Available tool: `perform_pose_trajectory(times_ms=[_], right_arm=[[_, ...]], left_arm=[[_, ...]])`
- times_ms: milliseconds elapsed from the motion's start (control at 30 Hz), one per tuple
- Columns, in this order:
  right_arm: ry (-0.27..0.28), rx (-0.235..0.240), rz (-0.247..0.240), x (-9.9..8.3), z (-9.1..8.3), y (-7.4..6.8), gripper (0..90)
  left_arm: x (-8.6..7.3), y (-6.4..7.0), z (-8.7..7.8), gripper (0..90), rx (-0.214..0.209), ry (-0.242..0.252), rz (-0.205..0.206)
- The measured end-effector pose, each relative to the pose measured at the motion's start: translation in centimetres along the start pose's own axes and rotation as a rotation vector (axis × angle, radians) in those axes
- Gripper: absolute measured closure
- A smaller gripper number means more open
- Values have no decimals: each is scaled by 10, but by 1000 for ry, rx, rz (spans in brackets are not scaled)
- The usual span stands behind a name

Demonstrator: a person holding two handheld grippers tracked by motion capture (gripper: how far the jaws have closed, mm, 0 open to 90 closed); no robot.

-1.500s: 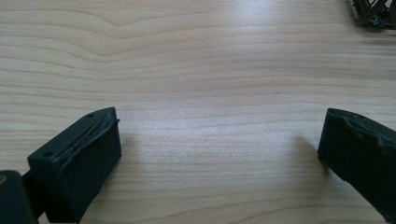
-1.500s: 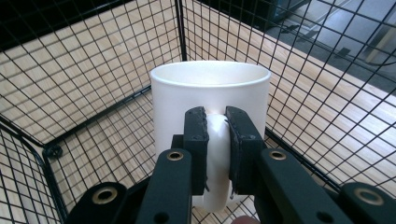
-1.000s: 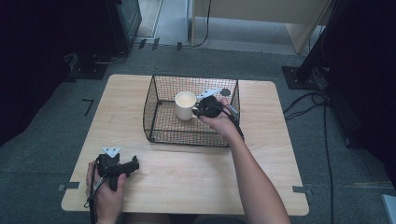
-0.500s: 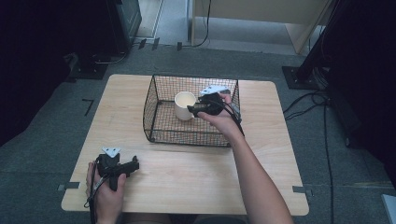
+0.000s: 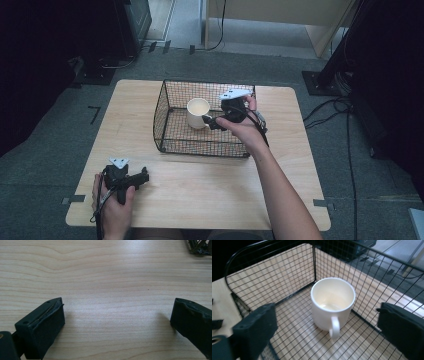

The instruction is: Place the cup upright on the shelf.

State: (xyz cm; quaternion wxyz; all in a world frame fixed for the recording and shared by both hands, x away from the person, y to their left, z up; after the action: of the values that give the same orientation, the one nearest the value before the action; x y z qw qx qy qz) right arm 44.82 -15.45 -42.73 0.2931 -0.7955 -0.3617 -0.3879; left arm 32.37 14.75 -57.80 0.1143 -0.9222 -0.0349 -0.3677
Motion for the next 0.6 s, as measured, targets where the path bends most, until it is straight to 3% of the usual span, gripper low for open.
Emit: perform_pose_trajectory(times_ms=[600], right_arm=[[-16, 3, -5, -34, -36, -36, 0]], left_arm=[[0, 0, 0, 0, 0, 2, -1]])
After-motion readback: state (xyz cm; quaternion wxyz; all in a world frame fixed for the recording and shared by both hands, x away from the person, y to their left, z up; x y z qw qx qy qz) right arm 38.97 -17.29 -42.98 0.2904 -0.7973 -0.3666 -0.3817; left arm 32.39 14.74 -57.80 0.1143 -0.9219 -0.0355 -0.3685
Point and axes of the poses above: each handheld gripper's, and its own axes: z roughly forward along the jaws, x roughly out of its top, y roughly to its right, the point moved 8 cm from there along z, roughly forward along the jaws, and after that the axes turned 14 degrees about x, right-handed, at the moved point
